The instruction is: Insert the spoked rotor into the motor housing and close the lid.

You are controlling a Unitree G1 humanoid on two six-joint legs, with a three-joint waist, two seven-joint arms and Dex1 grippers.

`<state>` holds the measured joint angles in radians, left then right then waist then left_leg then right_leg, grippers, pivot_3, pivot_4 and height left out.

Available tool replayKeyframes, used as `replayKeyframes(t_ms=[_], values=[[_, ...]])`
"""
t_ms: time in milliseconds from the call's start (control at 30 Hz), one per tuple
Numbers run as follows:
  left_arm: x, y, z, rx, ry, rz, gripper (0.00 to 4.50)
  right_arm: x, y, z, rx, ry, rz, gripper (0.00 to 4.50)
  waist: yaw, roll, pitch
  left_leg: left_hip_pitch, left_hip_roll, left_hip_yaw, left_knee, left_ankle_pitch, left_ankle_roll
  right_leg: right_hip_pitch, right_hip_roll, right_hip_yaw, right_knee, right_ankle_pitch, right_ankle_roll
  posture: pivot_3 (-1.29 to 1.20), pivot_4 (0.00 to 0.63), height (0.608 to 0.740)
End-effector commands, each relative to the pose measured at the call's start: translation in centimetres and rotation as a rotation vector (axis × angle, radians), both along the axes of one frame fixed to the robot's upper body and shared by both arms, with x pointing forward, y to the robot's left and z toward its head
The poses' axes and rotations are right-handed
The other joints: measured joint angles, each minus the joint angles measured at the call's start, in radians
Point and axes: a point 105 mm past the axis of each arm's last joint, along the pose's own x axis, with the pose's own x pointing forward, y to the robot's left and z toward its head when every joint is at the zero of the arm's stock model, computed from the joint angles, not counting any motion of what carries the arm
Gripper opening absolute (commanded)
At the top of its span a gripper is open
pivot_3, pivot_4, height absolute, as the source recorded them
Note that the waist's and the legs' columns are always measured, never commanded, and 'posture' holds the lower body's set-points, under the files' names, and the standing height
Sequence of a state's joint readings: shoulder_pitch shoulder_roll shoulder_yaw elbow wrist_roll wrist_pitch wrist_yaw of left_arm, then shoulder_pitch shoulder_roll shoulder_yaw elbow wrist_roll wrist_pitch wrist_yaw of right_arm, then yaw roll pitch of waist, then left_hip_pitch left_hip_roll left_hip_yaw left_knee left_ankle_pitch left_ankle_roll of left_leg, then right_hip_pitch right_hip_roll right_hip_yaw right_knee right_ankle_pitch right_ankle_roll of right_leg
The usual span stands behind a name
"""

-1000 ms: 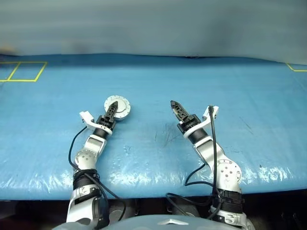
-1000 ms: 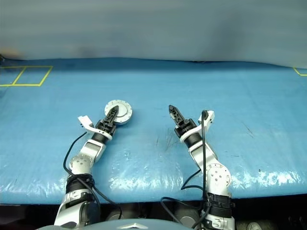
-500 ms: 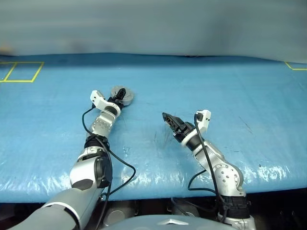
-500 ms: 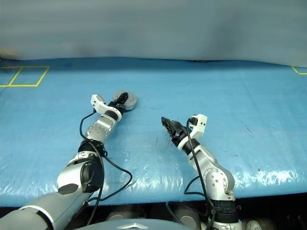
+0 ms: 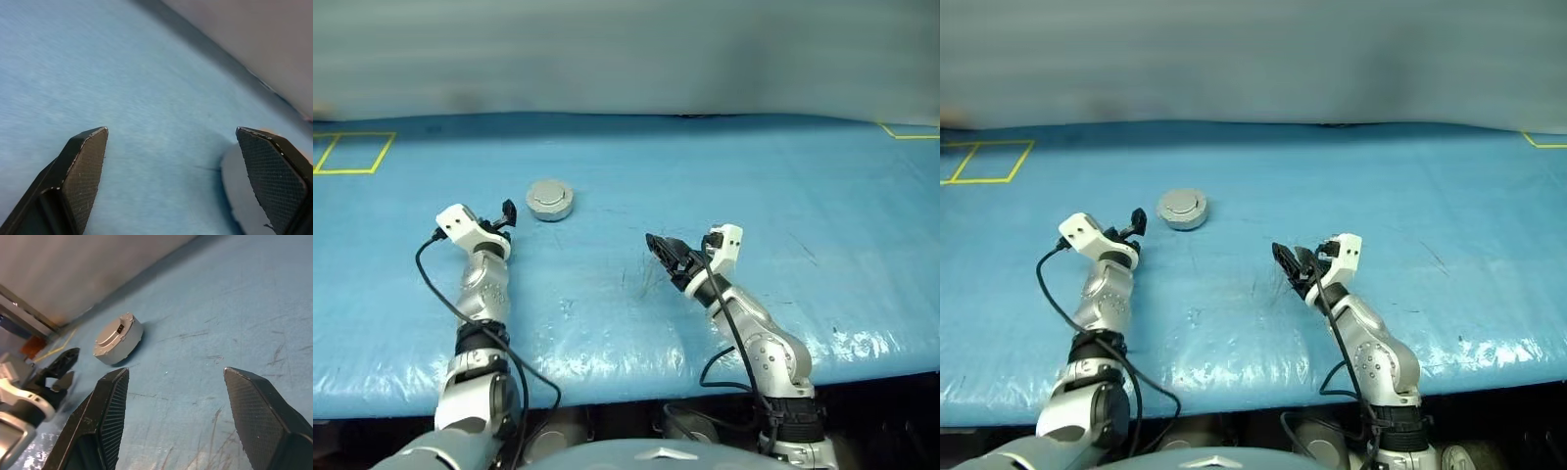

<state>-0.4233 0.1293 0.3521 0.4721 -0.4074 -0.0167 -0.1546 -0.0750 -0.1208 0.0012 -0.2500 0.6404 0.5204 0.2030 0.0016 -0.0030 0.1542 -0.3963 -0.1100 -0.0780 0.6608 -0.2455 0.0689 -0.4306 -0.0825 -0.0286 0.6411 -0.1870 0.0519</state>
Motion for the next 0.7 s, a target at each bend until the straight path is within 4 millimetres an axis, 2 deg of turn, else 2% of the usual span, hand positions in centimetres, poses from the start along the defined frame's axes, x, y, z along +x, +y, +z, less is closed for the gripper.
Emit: replayKeyframes(t_ms=[33, 100, 167, 233, 333, 400, 500, 600, 667, 700], values=[[-1.2, -5.8, 6.2, 0.233, -0.288, -0.348, 4.46, 0.4, -0.7, 1.6, -0.203, -0.194, -0.047, 3.22, 0.009, 0.000, 0.000, 0.000, 0.000, 0.000, 0.001, -0.001, -0.002, 0.000, 0.001, 0.000, -0.001, 0.000, 0.000, 0.00, 0.150, 0.740], [-3.8, -10.0, 6.4, 0.357, -0.354, -0.640, 4.46, 0.4, -1.6, 1.6, -0.334, -0.264, -0.063, 3.22, 0.011, 0.000, 0.000, 0.000, -0.001, 0.000, 0.001, -0.002, -0.002, 0.001, 0.001, 0.000, -0.002, 0.001, 0.001, 0.00, 0.150, 0.740], [-5.9, -12.0, 5.7, 0.420, -0.363, -0.821, 4.46, 0.5, -2.7, 1.6, -0.404, -0.299, -0.079, 3.22, 0.011, 0.002, -0.001, 0.001, -0.001, 0.001, 0.001, -0.003, -0.001, 0.001, 0.001, 0.001, -0.003, 0.001, 0.001, 0.00, 0.150, 0.740], [-7.2, -12.6, 4.1, 0.491, -0.325, -0.930, 4.46, 0.7, -4.1, 1.6, -0.484, -0.320, -0.099, 3.22, 0.009, 0.003, -0.002, 0.001, -0.001, 0.001, 0.000, -0.003, -0.001, 0.001, 0.002, 0.002, -0.005, 0.001, 0.001, 0.00, 0.150, 0.740], [-8.0, -12.7, 1.7, 0.572, -0.259, -0.986, 4.46, 0.7, -5.2, 0.9, -0.616, -0.335, -0.073, 3.22, 0.006, 0.003, -0.001, 0.001, 0.003, 0.001, -0.001, -0.002, -0.002, 0.001, 0.001, 0.002, -0.004, 0.000, -0.001, 0.00, 0.150, 0.740], [-8.3, -12.7, 0.3, 0.611, -0.230, -1.006, 4.46, 0.4, -5.4, 0.1, -0.603, -0.303, -0.017, 3.22, 0.008, 0.003, -0.001, 0.001, 0.006, 0.001, -0.001, 0.000, -0.001, 0.002, 0.003, 0.001, -0.004, -0.001, -0.003, 0.00, 0.150, 0.740], [-8.7, -13.0, -0.7, 0.579, -0.203, -1.030, 4.46, -0.6, -5.3, -0.5, -0.559, -0.264, 0.095, 3.22, 0.012, 0.003, -0.001, 0.001, 0.010, 0.001, -0.002, -0.001, 0.001, 0.003, 0.005, 0.000, -0.004, 0.000, -0.007, 0.00, 0.150, 0.740], [-9.2, -13.5, -0.9, 0.550, -0.203, -1.079, 4.50, -1.3, -5.4, -1.0, -0.537, -0.242, 0.157, 3.75, 0.014, 0.003, -0.001, 0.000, 0.012, 0.001, -0.001, -0.001, 0.001, 0.003, 0.006, -0.002, -0.004, 0.000, -0.008, 0.00, 0.150, 0.740], [-9.3, -13.7, -0.7, 0.545, -0.227, -1.087, 4.50, -1.3, -5.4, -1.1, -0.552, -0.246, 0.153, 4.34, 0.014, 0.003, -0.001, 0.000, 0.012, 0.001, -0.001, -0.001, 0.001, 0.003, 0.006, -0.002, -0.004, 0.000, -0.007, 0.00, 0.150, 0.740], [-9.3, -13.8, -0.6, 0.548, -0.238, -1.091, 4.50, -1.0, -5.5, -0.9, -0.566, -0.258, 0.129, 4.43, 0.014, 0.003, -0.001, 0.000, 0.012, 0.001, 0.000, -0.001, 0.001, 0.003, 0.006, -0.002, -0.004, -0.001, -0.006, 0.00, 0.150, 0.740]])
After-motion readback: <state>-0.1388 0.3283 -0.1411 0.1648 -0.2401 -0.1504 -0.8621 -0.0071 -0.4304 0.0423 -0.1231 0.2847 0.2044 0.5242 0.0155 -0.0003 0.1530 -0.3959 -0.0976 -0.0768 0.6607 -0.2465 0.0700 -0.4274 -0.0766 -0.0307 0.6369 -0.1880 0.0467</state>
